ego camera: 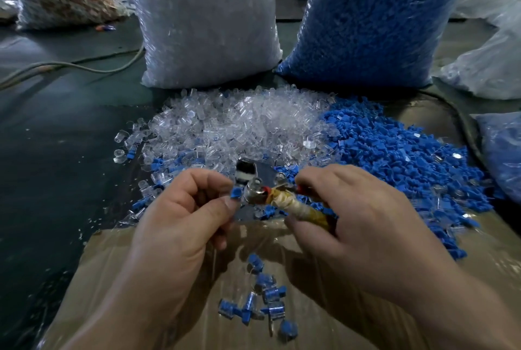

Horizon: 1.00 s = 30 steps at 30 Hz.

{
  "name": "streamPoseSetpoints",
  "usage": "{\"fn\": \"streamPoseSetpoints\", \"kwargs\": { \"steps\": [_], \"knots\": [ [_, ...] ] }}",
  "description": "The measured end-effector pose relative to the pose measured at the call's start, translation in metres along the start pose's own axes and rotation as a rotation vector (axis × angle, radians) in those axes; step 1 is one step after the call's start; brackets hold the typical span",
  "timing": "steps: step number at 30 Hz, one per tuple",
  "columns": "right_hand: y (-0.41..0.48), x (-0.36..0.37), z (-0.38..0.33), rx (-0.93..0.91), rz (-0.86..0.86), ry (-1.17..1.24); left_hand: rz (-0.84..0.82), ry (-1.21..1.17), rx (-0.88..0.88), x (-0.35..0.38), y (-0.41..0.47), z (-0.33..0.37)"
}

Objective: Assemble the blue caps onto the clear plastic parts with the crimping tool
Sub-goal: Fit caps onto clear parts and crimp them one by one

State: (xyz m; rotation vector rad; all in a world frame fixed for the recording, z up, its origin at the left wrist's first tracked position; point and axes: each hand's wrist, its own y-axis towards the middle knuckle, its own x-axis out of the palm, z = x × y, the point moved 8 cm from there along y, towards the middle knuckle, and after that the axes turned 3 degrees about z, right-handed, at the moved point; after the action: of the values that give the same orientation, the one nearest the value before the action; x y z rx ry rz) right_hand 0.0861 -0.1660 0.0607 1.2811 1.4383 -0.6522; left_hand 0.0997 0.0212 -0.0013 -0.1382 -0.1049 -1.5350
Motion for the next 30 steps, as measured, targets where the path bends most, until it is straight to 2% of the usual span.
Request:
{"fn": "streamPoseSetpoints", "kwargs": {
  "steps": [18, 25, 30],
  "knots": [
    [0.0, 0.012, -0.001, -0.052, -0.121, -0.056, 0.017, 0.061, 0.066, -0.001, -0.002, 0.006],
    [0.003, 0.006, -0.003, -0.053, -0.058, -0.056, -0.006, 0.015, 0.031, 0.001, -0.002, 0.007],
    [0.002, 0.005, -0.005, -0.049, -0.08, -0.005, -0.004, 0.023, 0.047, -0.001, -0.003, 0.01]
  ]
}}
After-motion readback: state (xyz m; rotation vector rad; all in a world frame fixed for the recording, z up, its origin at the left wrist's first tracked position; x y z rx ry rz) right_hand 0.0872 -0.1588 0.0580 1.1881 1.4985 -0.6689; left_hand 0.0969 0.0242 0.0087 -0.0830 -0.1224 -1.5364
